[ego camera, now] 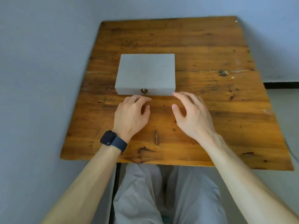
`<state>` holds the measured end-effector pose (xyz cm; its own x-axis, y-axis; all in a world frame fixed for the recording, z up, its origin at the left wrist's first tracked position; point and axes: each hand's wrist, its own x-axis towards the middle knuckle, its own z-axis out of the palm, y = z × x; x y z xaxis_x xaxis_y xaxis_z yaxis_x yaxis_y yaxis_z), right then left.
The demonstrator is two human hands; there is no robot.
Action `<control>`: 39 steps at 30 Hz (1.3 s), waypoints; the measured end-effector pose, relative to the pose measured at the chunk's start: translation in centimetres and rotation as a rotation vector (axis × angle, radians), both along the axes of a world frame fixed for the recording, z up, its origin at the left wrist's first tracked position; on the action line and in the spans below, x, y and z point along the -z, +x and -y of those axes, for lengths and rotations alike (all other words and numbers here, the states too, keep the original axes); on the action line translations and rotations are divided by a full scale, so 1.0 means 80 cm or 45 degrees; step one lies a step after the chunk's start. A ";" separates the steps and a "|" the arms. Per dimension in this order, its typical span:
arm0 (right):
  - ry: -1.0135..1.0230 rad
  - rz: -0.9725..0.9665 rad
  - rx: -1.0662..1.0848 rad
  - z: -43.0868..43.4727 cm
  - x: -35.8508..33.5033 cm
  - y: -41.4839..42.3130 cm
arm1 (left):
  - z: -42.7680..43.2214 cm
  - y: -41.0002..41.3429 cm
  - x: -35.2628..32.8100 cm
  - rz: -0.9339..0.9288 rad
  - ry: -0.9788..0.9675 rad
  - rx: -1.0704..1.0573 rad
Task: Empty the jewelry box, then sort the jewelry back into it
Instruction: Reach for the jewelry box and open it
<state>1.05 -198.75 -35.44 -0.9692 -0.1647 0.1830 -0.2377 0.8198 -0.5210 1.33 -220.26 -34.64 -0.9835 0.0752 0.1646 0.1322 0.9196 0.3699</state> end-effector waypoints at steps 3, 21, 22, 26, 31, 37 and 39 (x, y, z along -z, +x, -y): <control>-0.115 0.021 0.037 0.007 0.002 0.004 | 0.006 0.004 -0.010 -0.111 0.115 -0.069; 0.129 0.207 0.033 0.038 0.007 -0.008 | 0.046 -0.014 0.005 0.270 0.338 -0.299; 0.115 0.179 0.048 0.039 0.009 -0.004 | 0.044 -0.007 0.006 0.242 0.334 -0.305; -0.050 0.103 0.118 0.036 0.012 0.030 | 0.034 0.032 0.014 0.151 0.313 -0.308; -0.190 -0.048 0.305 0.037 0.030 0.098 | 0.014 0.102 0.033 0.046 0.418 -0.317; -0.124 -0.125 0.483 0.052 0.040 0.137 | 0.000 0.147 0.048 -0.059 0.365 -0.362; -0.094 -0.126 0.525 0.057 0.037 0.136 | 0.000 0.148 0.048 -0.063 0.348 -0.367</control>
<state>11.95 -203.29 -38.43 -0.9285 0.2498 0.2749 0.0505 0.8180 -0.5730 13.15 -220.30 -38.44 -0.9482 -0.2561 0.1882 -0.0933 0.7903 0.6055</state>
